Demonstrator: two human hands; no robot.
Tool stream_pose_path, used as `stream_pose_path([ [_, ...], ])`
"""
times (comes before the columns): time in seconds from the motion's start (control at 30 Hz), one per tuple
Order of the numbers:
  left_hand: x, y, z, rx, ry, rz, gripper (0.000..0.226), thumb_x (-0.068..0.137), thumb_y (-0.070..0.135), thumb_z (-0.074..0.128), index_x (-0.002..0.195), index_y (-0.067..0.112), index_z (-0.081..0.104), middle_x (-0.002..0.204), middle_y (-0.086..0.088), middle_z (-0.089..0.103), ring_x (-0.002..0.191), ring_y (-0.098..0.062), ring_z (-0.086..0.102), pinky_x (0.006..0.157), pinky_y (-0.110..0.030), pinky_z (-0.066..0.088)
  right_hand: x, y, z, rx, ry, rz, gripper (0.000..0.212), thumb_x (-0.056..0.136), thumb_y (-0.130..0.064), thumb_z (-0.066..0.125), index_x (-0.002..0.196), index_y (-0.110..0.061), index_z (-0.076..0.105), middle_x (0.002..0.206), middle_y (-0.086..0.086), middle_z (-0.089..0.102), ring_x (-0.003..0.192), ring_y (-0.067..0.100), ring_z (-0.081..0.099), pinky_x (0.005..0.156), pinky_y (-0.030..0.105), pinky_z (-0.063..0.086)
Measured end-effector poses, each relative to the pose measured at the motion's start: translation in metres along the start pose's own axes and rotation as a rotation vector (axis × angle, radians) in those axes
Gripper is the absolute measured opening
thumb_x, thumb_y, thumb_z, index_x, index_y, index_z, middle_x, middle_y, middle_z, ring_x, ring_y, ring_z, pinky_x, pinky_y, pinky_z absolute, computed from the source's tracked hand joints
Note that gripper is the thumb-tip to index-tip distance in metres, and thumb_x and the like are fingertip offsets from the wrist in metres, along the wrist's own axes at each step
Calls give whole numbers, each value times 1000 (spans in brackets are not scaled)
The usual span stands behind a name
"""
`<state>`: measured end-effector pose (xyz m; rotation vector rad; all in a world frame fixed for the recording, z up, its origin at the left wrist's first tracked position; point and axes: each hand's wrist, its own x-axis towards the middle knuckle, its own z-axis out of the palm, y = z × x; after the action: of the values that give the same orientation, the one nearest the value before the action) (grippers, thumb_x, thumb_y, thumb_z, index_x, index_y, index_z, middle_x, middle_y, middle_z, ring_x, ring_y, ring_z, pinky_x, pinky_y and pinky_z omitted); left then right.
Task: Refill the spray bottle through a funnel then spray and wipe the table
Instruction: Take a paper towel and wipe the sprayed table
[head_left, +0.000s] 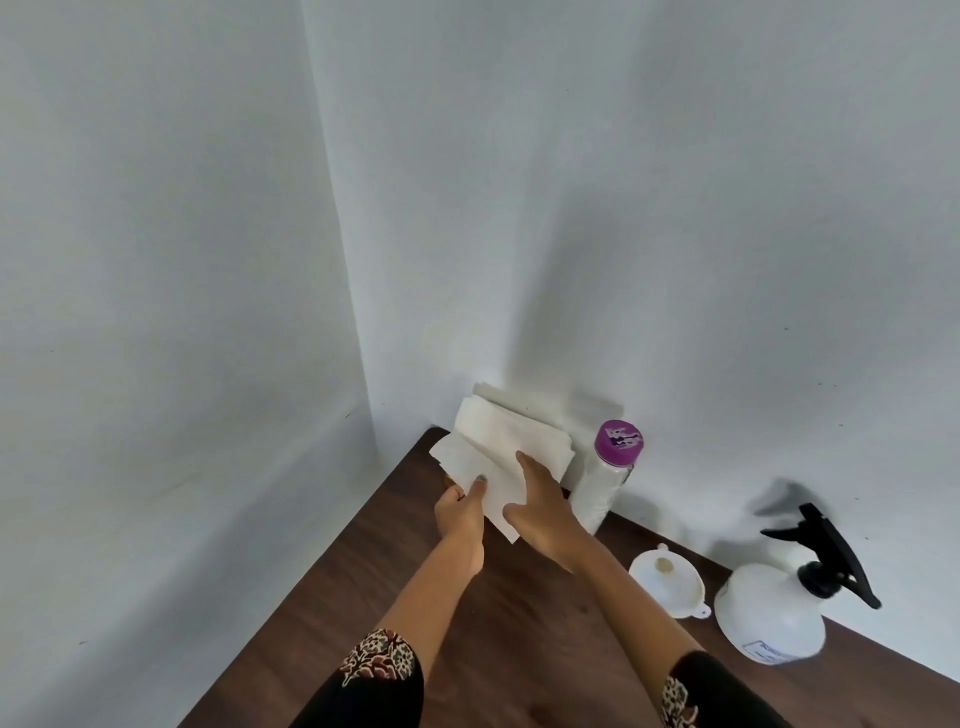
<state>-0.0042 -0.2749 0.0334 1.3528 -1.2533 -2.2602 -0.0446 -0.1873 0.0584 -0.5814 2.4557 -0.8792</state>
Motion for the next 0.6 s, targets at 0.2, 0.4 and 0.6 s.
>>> stream_pose_path([
  [0.2,-15,20,-22,-37,-66,166,3,91,17,56,92,16,60,92,0,64,81,-9,60,62,-20,44,10,2,3,-24,-69,77,87,79,-7,55,150,-19,6,158,0,10,144,20,15,114,40,26],
  [0.4,-49,36,-63,-68,-197,242,16,90,16,54,102,26,59,107,2,63,103,-13,59,90,-34,48,-7,-5,1,91,-66,59,91,72,-1,56,149,-24,13,155,-1,17,139,21,23,108,39,36],
  [0.6,-96,43,-115,-19,-334,217,26,81,17,61,107,17,60,106,-6,67,98,-21,63,72,-30,50,-80,-11,-4,741,-93,85,78,78,13,45,139,-34,31,137,-4,38,118,16,45,77,22,47],
])
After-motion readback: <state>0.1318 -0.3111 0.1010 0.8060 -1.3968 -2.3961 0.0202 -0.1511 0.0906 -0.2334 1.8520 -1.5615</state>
